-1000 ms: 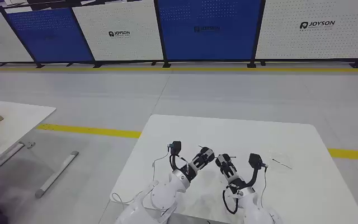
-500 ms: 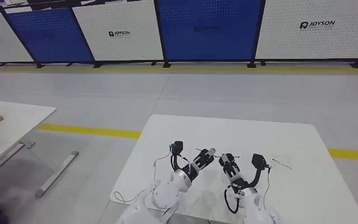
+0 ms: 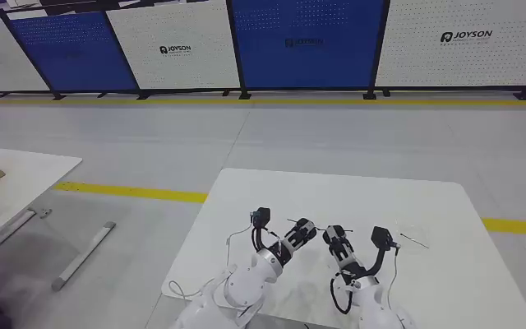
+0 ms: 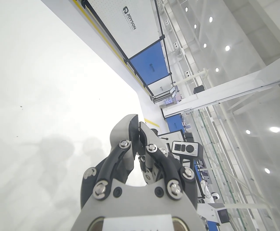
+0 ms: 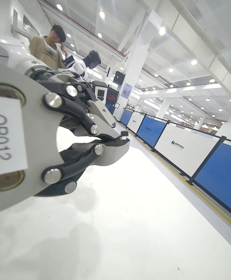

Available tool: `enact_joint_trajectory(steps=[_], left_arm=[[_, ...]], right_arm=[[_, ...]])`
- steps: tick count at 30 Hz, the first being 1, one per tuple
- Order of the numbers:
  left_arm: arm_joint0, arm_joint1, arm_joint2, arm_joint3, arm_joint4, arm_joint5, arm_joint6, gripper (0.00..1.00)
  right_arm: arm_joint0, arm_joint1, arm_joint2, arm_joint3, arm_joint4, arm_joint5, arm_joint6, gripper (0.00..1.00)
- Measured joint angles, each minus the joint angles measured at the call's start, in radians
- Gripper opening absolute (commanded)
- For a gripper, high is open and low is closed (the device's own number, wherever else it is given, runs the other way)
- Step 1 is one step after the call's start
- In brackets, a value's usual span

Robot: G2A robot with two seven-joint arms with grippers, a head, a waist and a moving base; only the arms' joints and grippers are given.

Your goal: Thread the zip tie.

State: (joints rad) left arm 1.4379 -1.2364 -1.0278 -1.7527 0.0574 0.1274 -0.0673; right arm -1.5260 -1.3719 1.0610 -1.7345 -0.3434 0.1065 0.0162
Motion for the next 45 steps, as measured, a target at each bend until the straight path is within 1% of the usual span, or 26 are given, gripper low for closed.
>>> enact_joint_trajectory(steps=[4,13,15,16,18,23,30,31,32,33,35,39,41,43,45], left_arm=[[0.000,-0.001,0.000,0.001,0.004,-0.001,-0.003,0.00],[0.011,0.001,-0.007,-0.007,0.006,-0.030,-0.022,0.00],[0.013,0.001,-0.009,-0.008,0.006,-0.035,-0.023,0.00],[0.015,0.002,-0.011,-0.009,0.007,-0.038,-0.021,0.00],[0.018,0.002,-0.014,-0.010,0.017,-0.040,-0.014,0.00],[0.024,0.003,-0.019,-0.012,0.026,-0.039,-0.012,0.00],[0.035,0.007,-0.018,-0.027,0.060,-0.025,-0.039,0.00],[0.036,0.007,-0.016,-0.029,0.064,-0.024,-0.043,0.02],[0.037,0.007,-0.015,-0.030,0.066,-0.023,-0.045,0.09],[0.038,0.007,-0.014,-0.031,0.067,-0.023,-0.046,0.19],[0.038,0.007,-0.013,-0.032,0.067,-0.023,-0.048,0.21],[0.038,0.006,-0.012,-0.031,0.068,-0.024,-0.047,0.18],[0.038,0.006,-0.011,-0.031,0.069,-0.024,-0.044,0.15],[0.039,0.005,-0.010,-0.030,0.071,-0.023,-0.039,0.11],[0.038,0.005,-0.010,-0.029,0.072,-0.023,-0.036,0.05]], right_arm=[[0.002,-0.002,-0.003,0.003,-0.003,-0.001,0.002,0.00],[0.004,-0.003,-0.008,0.007,-0.017,-0.003,0.018,0.00],[0.004,-0.003,-0.013,0.003,-0.001,-0.019,0.044,0.00],[0.002,-0.003,-0.008,-0.001,0.030,-0.044,0.073,0.00],[-0.005,0.000,0.006,-0.009,0.049,-0.058,0.081,0.00],[-0.017,0.001,0.013,-0.019,-0.002,-0.031,0.036,0.00],[-0.023,-0.001,0.009,-0.020,-0.028,-0.023,0.005,0.00],[-0.024,-0.001,0.009,-0.021,-0.032,-0.023,0.004,0.00],[-0.025,-0.002,0.008,-0.021,-0.035,-0.022,0.003,0.00],[-0.026,-0.002,0.008,-0.022,-0.037,-0.022,0.003,0.00],[-0.028,-0.002,0.007,-0.023,-0.043,-0.022,0.003,0.00],[-0.032,-0.001,0.006,-0.024,-0.053,-0.025,0.004,0.00],[-0.034,-0.001,0.007,-0.024,-0.057,-0.028,0.005,0.00],[-0.035,-0.001,0.008,-0.024,-0.059,-0.031,0.006,0.00],[-0.036,-0.001,0.008,-0.023,-0.061,-0.034,0.008,0.00]])
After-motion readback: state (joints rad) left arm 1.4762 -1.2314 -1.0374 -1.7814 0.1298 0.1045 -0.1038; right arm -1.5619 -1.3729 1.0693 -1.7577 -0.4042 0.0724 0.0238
